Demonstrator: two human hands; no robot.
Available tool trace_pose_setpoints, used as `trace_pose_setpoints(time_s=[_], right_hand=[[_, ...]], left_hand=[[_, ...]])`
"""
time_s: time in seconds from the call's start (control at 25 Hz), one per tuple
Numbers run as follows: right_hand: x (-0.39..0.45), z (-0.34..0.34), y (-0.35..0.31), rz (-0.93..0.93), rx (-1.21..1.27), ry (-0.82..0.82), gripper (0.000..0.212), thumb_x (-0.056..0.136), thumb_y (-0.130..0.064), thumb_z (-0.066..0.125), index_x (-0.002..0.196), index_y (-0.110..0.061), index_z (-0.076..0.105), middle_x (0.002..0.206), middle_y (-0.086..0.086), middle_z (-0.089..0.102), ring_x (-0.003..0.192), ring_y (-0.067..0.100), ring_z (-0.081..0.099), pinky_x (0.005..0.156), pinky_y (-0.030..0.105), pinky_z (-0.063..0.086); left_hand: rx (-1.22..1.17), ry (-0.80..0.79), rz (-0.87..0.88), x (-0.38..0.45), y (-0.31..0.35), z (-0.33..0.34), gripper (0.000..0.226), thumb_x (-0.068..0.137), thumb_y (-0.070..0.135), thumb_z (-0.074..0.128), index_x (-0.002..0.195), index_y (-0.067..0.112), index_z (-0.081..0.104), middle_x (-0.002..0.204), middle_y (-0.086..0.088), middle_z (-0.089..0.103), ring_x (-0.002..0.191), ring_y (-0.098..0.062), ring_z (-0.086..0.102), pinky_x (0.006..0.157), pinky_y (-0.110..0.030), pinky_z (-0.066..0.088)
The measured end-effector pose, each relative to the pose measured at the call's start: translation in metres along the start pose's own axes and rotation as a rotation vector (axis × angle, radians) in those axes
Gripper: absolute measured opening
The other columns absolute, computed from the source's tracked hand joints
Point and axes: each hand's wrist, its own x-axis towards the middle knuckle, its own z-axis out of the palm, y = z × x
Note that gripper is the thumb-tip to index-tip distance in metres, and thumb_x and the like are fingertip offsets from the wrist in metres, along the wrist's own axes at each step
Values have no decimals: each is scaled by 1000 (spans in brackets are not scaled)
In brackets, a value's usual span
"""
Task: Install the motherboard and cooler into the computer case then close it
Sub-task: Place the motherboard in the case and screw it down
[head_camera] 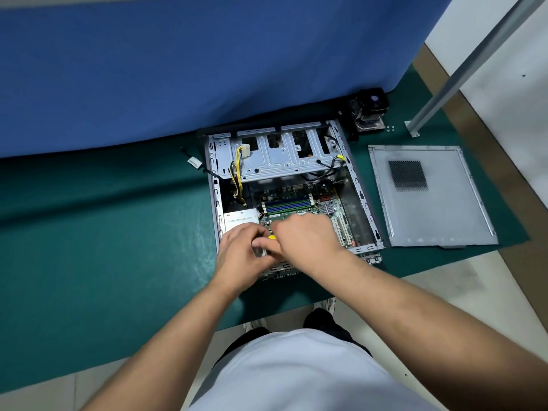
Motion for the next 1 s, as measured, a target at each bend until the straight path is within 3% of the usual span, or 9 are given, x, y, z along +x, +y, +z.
trace_pose_setpoints(time_s=[0.08,0.2,0.28,0.4,0.52,0.64,0.72,0.84,1.0], right_hand=[[-7,-3,10,-117,61,-40,63,92,-75,43,128,-24,52,111,6,64,96,33,68,64,35,36],[-13,-7,14,-187,97,-39,44,98,-50,56,134,-27,49,116,6,64,100,34,67,67,37,38],[-7,-6,5,-73,88,-17,40,99,-54,50,125,-25,58,107,7,68,97,33,67,67,36,36],[-2,-5,-6,8,32,-32,52,97,-69,41,117,-27,64,92,5,66,87,30,64,66,34,33],[-10,-7,1,-91,71,-7,53,93,-65,55,128,-25,52,108,5,65,98,32,67,67,35,34],[-15,-7,4,-138,80,6,44,94,-41,63,132,-24,51,109,5,65,99,32,67,68,36,36],[-10,-7,3,-39,83,4,38,96,-44,56,128,-21,55,107,6,68,100,33,67,69,37,36],[-6,-7,4,8,68,-30,42,100,-56,47,122,-22,57,105,7,69,100,33,67,69,36,34],[-12,-10,12,-95,83,-38,45,95,-54,57,130,-26,49,116,5,66,105,33,67,72,39,42]], left_hand=[[-14,-43,-1,-1,-5,-1,49,66,61,69,109,38,68,117,24,59,123,-14,49,104,-19,25],[5,-111,42,-2,-10,-3,58,70,69,67,121,41,67,140,19,57,138,-5,40,111,-9,5],[35,-103,65,-2,-7,-1,57,66,70,64,116,43,63,131,22,62,132,2,45,112,-12,7],[40,-57,14,0,-1,3,53,58,68,64,101,36,62,112,24,66,119,0,51,108,-14,15],[27,-94,22,1,-7,1,45,60,67,59,100,47,60,126,23,63,131,0,45,110,-11,7],[35,-147,70,1,-11,0,49,66,69,59,113,53,60,138,30,52,136,17,31,112,-9,-1],[59,-111,52,0,-10,3,52,65,67,63,115,53,55,129,34,58,131,11,42,111,-11,3],[80,-59,-2,0,-4,6,41,61,64,63,97,54,47,107,36,60,119,-2,52,105,-9,11],[43,-56,43,0,-8,4,29,70,70,59,93,54,52,118,25,65,125,-3,53,109,-11,10]])
